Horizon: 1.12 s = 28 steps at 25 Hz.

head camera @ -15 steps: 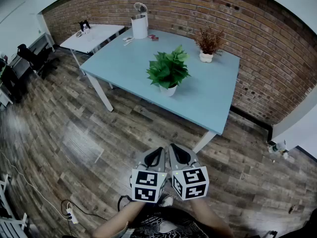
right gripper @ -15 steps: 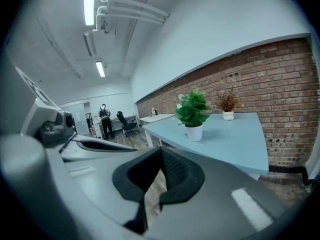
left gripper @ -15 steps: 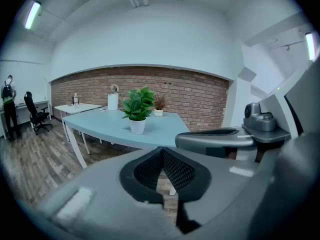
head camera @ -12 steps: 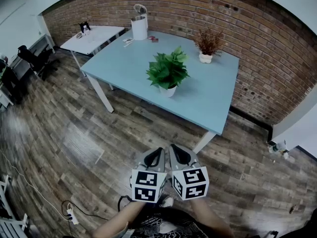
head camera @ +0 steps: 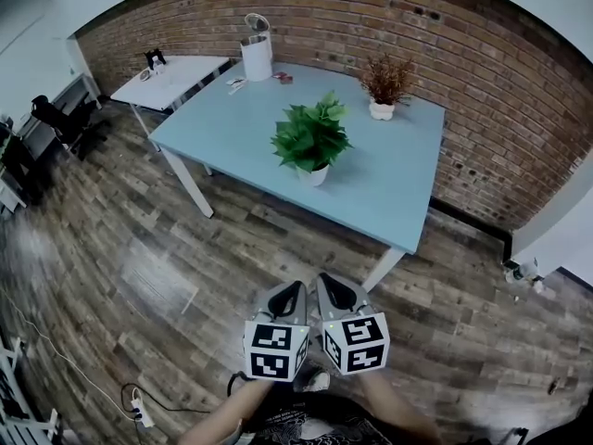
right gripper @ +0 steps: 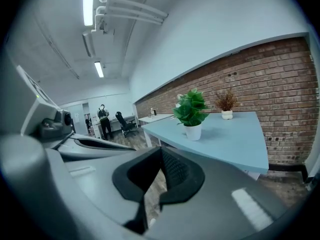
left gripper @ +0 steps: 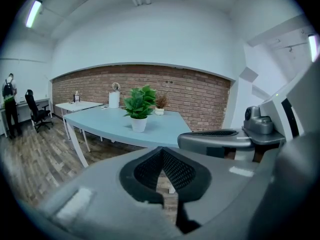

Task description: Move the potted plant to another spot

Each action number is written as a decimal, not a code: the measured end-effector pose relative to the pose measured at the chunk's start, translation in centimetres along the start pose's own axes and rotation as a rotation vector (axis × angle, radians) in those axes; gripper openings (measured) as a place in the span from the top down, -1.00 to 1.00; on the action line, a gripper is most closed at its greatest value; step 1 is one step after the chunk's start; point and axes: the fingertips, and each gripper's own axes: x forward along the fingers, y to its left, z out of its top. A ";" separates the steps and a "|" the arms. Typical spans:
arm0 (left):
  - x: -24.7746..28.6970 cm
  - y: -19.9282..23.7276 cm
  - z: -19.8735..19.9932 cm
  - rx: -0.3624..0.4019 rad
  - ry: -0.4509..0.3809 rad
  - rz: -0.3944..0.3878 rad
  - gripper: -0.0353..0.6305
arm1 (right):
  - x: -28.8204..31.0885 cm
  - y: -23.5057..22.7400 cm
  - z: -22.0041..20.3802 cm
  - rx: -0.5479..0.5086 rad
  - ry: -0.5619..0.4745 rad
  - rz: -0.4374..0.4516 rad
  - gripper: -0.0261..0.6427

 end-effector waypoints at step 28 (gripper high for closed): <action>13.1 8.5 5.6 0.003 0.053 -0.102 0.90 | 15.0 -7.3 3.8 -0.044 0.015 -0.148 0.65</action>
